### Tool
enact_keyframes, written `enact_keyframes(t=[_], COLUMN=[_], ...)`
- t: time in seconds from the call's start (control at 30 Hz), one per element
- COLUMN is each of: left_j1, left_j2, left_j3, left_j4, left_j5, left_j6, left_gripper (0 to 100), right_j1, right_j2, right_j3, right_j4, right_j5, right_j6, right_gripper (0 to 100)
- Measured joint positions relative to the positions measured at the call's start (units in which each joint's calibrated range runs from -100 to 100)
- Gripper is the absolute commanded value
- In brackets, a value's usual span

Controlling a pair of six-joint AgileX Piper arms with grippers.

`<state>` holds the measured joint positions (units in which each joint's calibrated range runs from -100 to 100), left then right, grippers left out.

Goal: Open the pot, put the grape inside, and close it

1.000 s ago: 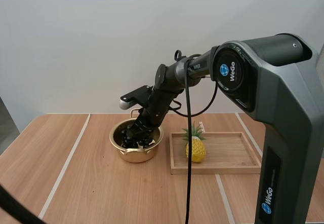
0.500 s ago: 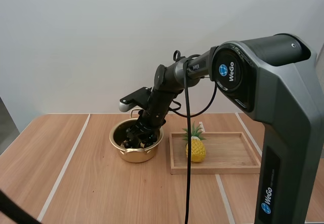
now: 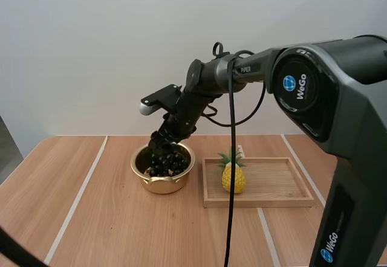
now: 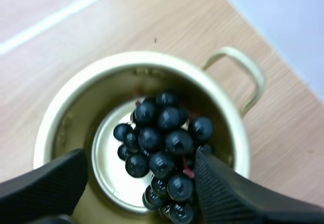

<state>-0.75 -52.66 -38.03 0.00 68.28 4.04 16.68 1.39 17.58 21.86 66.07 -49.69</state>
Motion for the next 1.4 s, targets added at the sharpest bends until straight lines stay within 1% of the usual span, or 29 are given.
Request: enact_keyframes(t=[0.1,0.2,0.3,0.6,0.73,0.87,0.97,1.1,1.33,1.37,1.4], left_j1=[0.0,0.0,0.0,0.0,0.0,0.0,0.0,0.0,0.0,0.0,0.0], left_j2=[0.0,0.0,0.0,0.0,0.0,0.5,1.5,3.2,6.7,7.2,7.6], left_j3=[0.0,0.0,0.0,0.0,0.0,0.0,0.0,0.0,1.5,2.0,2.7], left_j4=[0.0,0.0,0.0,1.4,1.5,2.0,2.3,2.6,2.8,2.8,2.8], left_j5=[0.0,0.0,0.0,0.4,1.3,3.9,6.2,7.8,13.1,13.7,14.4], left_j6=[0.0,0.0,0.0,0.0,0.0,0.0,0.0,0.0,0.0,0.0,0.0], left_gripper=[0,0,0,0,0,0,0,0,0,0,0], right_j1=[0.0,-0.5,-1.7,-7.6,-10.9,-14.1,-15.7,-17.1,-17.5,-17.5,-17.5], right_j2=[-2.8,-5.9,-8.7,-18.7,-23.8,-28.5,-32.2,-37.0,-44.9,-45.8,-46.5], right_j3=[-2.1,-4.1,-5.6,-8.7,-9.1,-9.2,-9.2,-9.2,-9.2,-9.2,-9.2], right_j4=[-0.8,-1.4,-1.5,-1.7,-1.7,-1.7,-1.7,-1.7,-1.8,-2.3,-2.8], right_j5=[0.0,-1.3,-3.4,-5.8,-9.3,-11.9,-12.5,-12.8,-12.8,-12.6,-11.9], right_j6=[0.8,4.0,6.5,8.4,10.5,11.9,12.3,13.1,14.5,14.5,14.5], right_gripper=[100,100,100,100,100,100,100,100,100,86,66])
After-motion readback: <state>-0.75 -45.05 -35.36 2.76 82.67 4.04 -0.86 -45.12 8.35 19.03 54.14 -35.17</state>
